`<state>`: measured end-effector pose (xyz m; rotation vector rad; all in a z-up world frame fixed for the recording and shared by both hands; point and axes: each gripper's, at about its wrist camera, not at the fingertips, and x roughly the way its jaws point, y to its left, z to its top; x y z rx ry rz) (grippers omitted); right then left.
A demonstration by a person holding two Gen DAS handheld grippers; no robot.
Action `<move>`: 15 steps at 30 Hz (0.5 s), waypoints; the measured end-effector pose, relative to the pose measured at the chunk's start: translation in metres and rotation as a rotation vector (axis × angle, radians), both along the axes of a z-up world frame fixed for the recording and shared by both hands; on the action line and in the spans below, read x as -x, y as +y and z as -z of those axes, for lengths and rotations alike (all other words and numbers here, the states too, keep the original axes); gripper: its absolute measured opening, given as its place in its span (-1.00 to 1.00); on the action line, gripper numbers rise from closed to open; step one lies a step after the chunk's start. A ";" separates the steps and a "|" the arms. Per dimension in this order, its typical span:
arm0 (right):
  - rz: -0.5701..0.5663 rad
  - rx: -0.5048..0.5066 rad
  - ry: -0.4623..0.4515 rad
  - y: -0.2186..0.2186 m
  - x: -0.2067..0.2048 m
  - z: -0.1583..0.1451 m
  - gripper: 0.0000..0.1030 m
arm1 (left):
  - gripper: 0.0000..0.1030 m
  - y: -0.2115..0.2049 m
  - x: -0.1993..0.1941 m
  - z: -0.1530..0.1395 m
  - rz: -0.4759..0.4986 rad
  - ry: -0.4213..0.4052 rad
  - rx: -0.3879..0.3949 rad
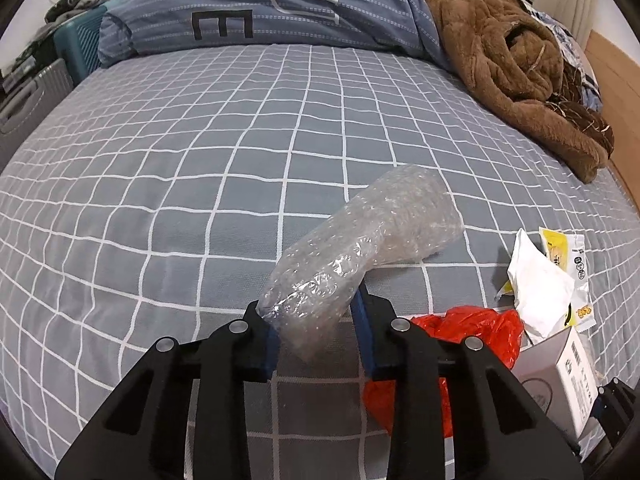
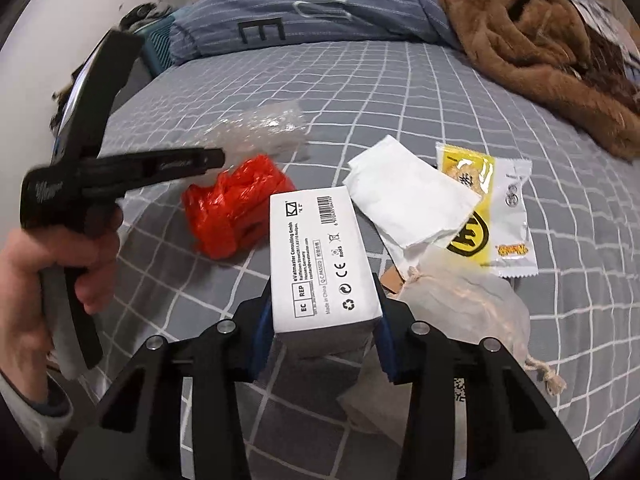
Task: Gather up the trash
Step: 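Lift the bubble wrap and white box and carry both toward the floor bin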
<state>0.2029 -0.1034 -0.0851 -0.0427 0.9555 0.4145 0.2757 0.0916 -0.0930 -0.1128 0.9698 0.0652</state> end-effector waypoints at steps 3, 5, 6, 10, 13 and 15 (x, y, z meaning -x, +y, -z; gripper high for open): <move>0.003 0.030 -0.035 0.001 0.004 -0.005 -0.24 | -0.43 0.002 0.003 -0.004 -0.003 -0.004 0.001; -0.002 0.036 -0.043 0.001 0.005 -0.009 -0.26 | -0.44 0.003 0.005 -0.009 -0.006 -0.011 0.001; 0.001 0.039 -0.047 0.001 0.006 -0.010 -0.27 | -0.44 0.003 0.007 -0.012 -0.006 -0.015 0.001; 0.008 0.047 -0.061 0.001 0.010 -0.021 -0.27 | -0.44 0.004 0.013 -0.023 -0.006 -0.023 -0.010; 0.013 0.047 -0.077 0.001 0.015 -0.032 -0.27 | -0.45 0.005 0.021 -0.037 -0.008 -0.042 -0.013; 0.020 0.043 -0.087 0.000 0.020 -0.039 -0.27 | -0.45 0.006 0.027 -0.044 -0.011 -0.049 -0.010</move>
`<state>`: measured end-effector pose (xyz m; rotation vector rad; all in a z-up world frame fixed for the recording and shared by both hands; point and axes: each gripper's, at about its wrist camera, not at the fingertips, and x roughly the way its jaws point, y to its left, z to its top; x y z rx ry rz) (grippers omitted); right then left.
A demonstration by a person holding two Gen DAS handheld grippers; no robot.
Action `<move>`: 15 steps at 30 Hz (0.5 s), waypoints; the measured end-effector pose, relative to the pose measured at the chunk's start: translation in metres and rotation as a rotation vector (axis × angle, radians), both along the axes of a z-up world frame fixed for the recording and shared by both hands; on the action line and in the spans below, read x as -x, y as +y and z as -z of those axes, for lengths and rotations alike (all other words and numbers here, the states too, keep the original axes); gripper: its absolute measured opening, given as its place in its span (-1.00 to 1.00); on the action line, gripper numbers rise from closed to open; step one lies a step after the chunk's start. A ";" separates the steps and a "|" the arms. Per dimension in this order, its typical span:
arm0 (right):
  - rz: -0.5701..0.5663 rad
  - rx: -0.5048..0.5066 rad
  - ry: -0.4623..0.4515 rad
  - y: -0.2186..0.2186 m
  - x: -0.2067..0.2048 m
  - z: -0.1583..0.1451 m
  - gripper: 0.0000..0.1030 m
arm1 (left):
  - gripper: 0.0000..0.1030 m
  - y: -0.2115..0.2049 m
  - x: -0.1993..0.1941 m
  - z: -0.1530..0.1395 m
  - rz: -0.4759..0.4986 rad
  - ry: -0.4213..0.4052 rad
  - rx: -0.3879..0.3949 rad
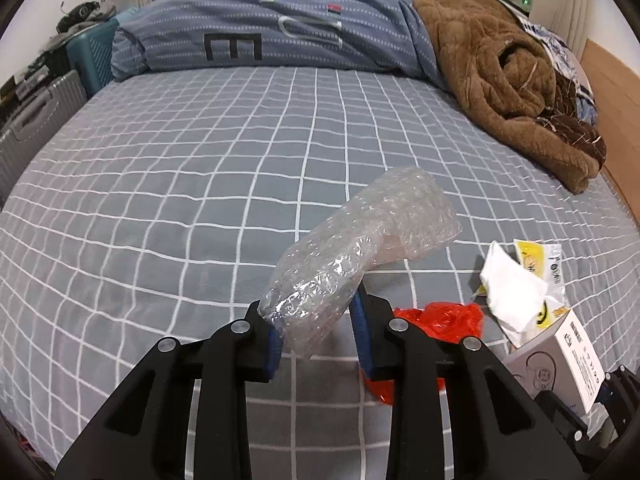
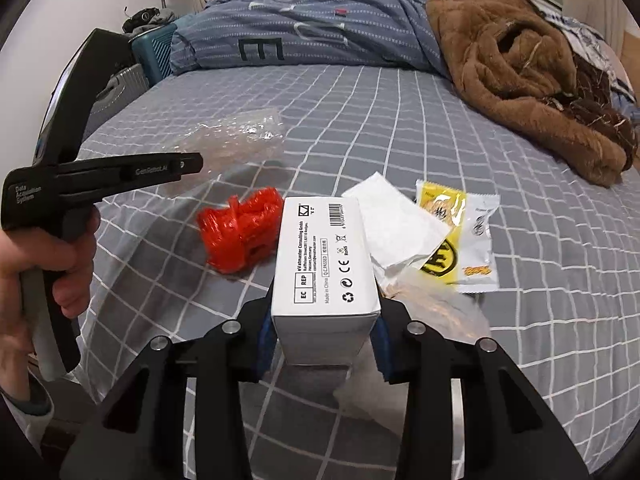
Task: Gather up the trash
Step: 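Lift the bubble wrap and white box and carry both toward the floor bin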
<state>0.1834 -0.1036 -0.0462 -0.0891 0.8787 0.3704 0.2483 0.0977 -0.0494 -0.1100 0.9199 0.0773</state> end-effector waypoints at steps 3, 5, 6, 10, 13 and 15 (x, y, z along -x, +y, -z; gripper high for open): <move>0.011 -0.006 -0.014 -0.003 0.006 -0.010 -0.27 | -0.45 0.000 0.011 -0.010 -0.002 -0.012 0.001; 0.013 -0.012 -0.022 -0.004 0.009 -0.015 -0.27 | -0.45 -0.002 0.019 -0.016 -0.003 -0.023 -0.005; 0.013 -0.011 -0.027 -0.004 0.010 -0.018 -0.27 | -0.45 -0.002 0.022 -0.018 -0.005 -0.027 -0.005; 0.022 -0.030 -0.038 -0.006 0.016 -0.026 -0.28 | -0.45 -0.001 0.039 -0.018 -0.020 -0.029 -0.006; 0.024 -0.033 -0.051 -0.006 0.022 -0.031 -0.28 | -0.46 -0.001 0.052 -0.018 -0.020 -0.028 0.000; 0.022 -0.041 -0.057 -0.005 0.026 -0.035 -0.28 | -0.46 -0.001 0.061 -0.020 -0.022 -0.034 0.002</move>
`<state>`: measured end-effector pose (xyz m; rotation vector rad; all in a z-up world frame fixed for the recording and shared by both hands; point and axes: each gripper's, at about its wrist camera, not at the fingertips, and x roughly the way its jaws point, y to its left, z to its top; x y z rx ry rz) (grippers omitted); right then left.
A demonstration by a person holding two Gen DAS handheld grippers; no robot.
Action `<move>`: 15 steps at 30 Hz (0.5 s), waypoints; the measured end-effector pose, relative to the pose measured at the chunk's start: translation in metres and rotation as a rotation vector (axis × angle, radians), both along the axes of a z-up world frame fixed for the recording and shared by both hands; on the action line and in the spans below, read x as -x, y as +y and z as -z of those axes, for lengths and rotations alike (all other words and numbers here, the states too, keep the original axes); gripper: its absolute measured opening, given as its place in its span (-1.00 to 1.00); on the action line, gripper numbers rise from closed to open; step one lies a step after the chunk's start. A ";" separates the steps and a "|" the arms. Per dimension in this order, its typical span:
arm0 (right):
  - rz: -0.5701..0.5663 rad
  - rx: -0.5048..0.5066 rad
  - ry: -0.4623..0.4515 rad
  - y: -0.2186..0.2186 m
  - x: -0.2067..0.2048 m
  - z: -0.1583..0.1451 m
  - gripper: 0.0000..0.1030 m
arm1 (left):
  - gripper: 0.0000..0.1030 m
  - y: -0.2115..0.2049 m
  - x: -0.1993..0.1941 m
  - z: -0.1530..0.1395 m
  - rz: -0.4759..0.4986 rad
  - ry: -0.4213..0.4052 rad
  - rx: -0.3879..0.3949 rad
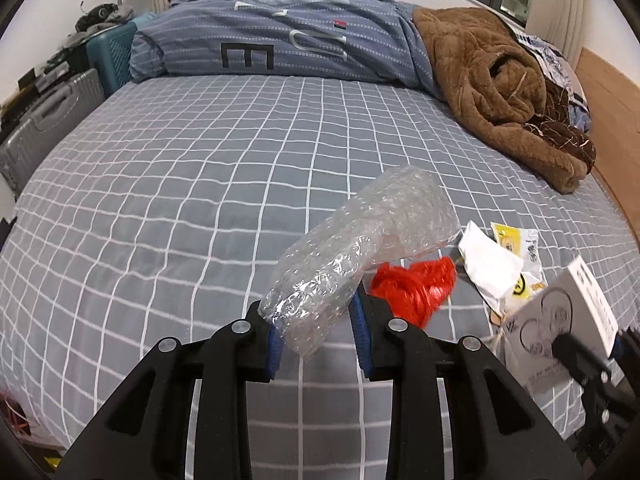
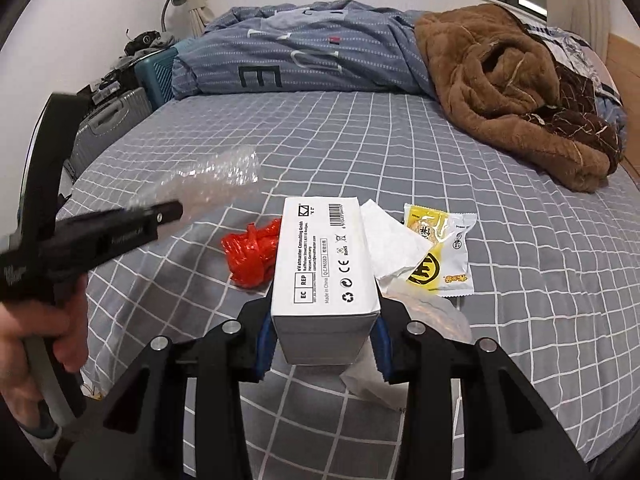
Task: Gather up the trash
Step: 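Lift the bubble wrap and white box and carry both toward the floor bin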
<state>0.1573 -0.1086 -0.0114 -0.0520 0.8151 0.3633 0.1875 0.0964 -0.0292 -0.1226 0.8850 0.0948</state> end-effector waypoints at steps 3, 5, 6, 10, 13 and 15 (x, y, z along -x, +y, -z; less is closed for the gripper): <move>0.004 -0.011 0.000 0.001 0.005 -0.003 -0.28 | -0.46 -0.002 0.016 -0.002 -0.003 0.001 0.005; 0.009 -0.013 -0.001 0.001 0.011 -0.004 -0.28 | -0.46 -0.005 0.028 -0.005 0.004 -0.005 0.002; 0.010 -0.014 0.001 0.000 0.015 -0.004 -0.28 | -0.46 -0.007 0.033 -0.007 0.006 -0.012 -0.005; 0.031 -0.016 -0.011 -0.008 0.035 -0.009 -0.28 | -0.46 -0.010 0.056 -0.018 -0.001 -0.041 -0.001; 0.045 -0.024 -0.021 -0.015 0.045 -0.014 -0.28 | -0.46 -0.013 0.066 -0.022 -0.003 -0.044 0.009; 0.056 -0.033 -0.025 -0.020 0.051 -0.017 -0.28 | -0.46 -0.017 0.074 -0.024 -0.002 -0.049 0.017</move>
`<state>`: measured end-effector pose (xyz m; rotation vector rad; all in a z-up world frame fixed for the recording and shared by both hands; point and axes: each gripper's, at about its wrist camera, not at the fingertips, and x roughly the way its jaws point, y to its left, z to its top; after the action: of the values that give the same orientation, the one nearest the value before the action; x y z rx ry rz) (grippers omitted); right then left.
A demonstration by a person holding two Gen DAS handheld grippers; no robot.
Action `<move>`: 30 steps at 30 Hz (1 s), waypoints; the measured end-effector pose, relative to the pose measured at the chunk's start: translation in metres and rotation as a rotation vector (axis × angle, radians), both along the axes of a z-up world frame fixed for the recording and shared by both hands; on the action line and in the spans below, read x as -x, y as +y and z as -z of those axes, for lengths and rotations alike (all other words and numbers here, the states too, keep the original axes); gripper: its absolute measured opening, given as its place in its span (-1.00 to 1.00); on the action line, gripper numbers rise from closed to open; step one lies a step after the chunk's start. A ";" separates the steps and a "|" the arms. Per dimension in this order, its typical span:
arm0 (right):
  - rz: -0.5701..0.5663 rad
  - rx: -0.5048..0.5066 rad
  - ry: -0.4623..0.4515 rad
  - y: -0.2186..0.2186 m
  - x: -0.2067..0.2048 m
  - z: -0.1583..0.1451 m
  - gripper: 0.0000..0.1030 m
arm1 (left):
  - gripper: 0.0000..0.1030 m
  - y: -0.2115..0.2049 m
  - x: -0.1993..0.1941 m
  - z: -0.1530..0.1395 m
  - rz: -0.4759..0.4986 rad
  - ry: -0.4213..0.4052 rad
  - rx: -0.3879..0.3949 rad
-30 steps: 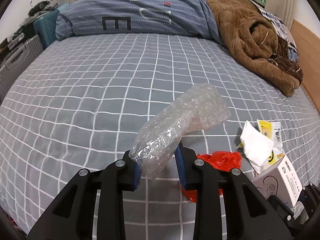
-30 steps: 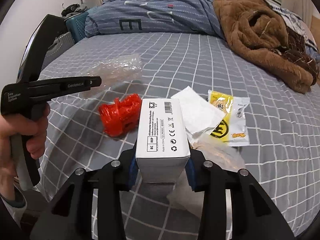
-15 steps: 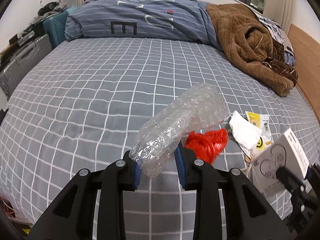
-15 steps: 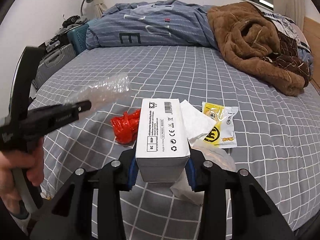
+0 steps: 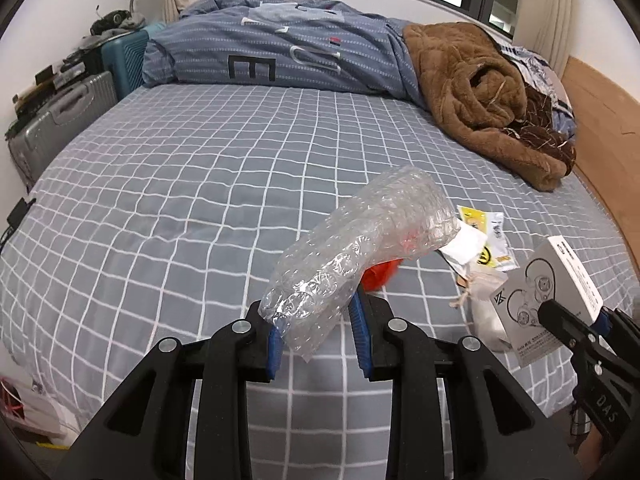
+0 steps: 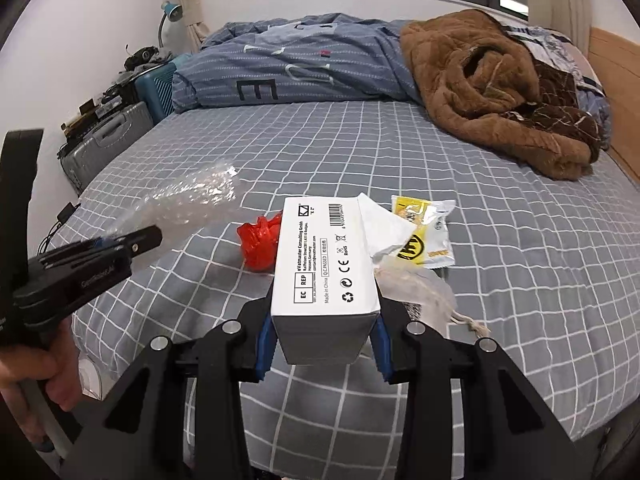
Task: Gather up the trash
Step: 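Lift the bubble wrap and white box and carry both toward the floor bin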
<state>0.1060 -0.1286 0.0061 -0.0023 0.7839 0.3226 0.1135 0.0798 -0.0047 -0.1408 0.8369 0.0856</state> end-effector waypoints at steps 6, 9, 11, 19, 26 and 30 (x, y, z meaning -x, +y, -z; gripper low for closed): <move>0.019 -0.010 -0.007 -0.010 0.020 -0.008 -0.28 | -0.46 -0.010 0.025 -0.003 -0.001 -0.012 0.033; 0.024 -0.013 -0.018 -0.013 0.030 -0.012 -0.28 | -0.46 -0.017 0.035 -0.004 0.002 -0.017 0.019; 0.029 -0.011 -0.022 -0.016 0.036 -0.013 -0.28 | -0.46 -0.019 0.040 -0.002 0.007 -0.013 0.028; 0.037 -0.003 -0.015 -0.022 0.055 -0.013 -0.27 | -0.46 -0.024 0.066 -0.006 0.015 -0.022 0.046; 0.002 0.025 -0.016 -0.016 0.075 -0.017 -0.27 | -0.46 -0.019 0.093 -0.012 0.000 -0.035 0.051; -0.006 0.032 -0.025 -0.018 0.091 -0.020 -0.27 | -0.46 -0.021 0.107 -0.013 0.006 -0.032 0.050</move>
<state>0.0151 -0.1463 0.0266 -0.0389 0.7645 0.3145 0.0061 0.0587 0.0081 -0.1865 0.8081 0.0562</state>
